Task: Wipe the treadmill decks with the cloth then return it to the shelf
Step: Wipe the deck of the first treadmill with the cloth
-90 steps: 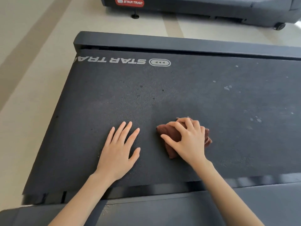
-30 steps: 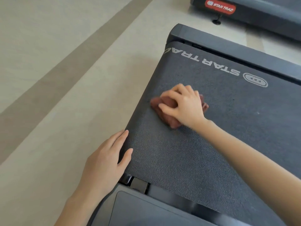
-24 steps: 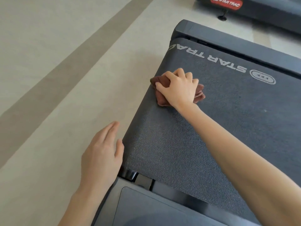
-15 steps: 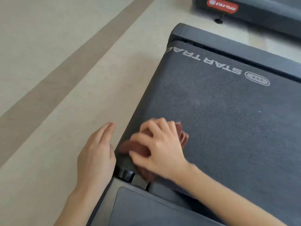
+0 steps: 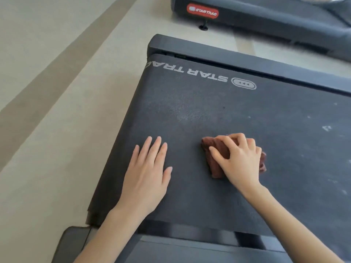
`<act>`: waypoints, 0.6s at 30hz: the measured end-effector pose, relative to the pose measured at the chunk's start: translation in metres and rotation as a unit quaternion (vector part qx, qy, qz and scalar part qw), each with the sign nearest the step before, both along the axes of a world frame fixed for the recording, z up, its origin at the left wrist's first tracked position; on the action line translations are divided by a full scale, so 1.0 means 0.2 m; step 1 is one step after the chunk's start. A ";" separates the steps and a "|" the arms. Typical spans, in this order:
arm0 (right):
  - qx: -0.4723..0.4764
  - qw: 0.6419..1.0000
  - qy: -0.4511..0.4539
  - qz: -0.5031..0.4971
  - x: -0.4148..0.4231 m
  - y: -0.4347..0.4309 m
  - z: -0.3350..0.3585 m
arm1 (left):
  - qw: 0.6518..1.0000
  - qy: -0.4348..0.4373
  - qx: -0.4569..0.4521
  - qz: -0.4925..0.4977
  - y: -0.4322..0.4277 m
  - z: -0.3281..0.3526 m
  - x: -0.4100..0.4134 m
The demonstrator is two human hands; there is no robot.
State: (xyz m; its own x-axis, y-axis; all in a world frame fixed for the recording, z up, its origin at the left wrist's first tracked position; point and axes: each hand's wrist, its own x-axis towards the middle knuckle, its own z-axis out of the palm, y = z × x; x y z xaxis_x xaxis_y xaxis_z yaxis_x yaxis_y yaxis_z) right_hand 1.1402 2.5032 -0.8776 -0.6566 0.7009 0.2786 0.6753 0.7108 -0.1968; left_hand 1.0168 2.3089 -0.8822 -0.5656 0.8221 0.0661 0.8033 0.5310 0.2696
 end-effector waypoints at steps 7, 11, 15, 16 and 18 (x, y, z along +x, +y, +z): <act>0.026 0.977 0.008 0.212 0.47 -0.23 -0.03 | 0.999 0.017 -0.009 -0.035 0.26 -0.05 0.08; 0.038 0.963 -0.012 0.265 0.35 -0.05 0.00 | 0.999 0.012 -0.014 -0.040 0.25 -0.09 0.09; 0.036 0.996 -0.015 0.084 0.06 0.18 0.01 | 0.999 0.018 -0.012 -0.045 0.25 -0.10 0.08; 0.024 0.999 -0.026 0.027 -0.01 0.23 0.02 | 0.999 0.018 -0.014 -0.045 0.25 -0.10 0.08; -0.004 0.997 -0.048 -0.062 -0.12 0.27 0.01 | 0.999 0.021 -0.014 -0.043 0.25 -0.10 0.08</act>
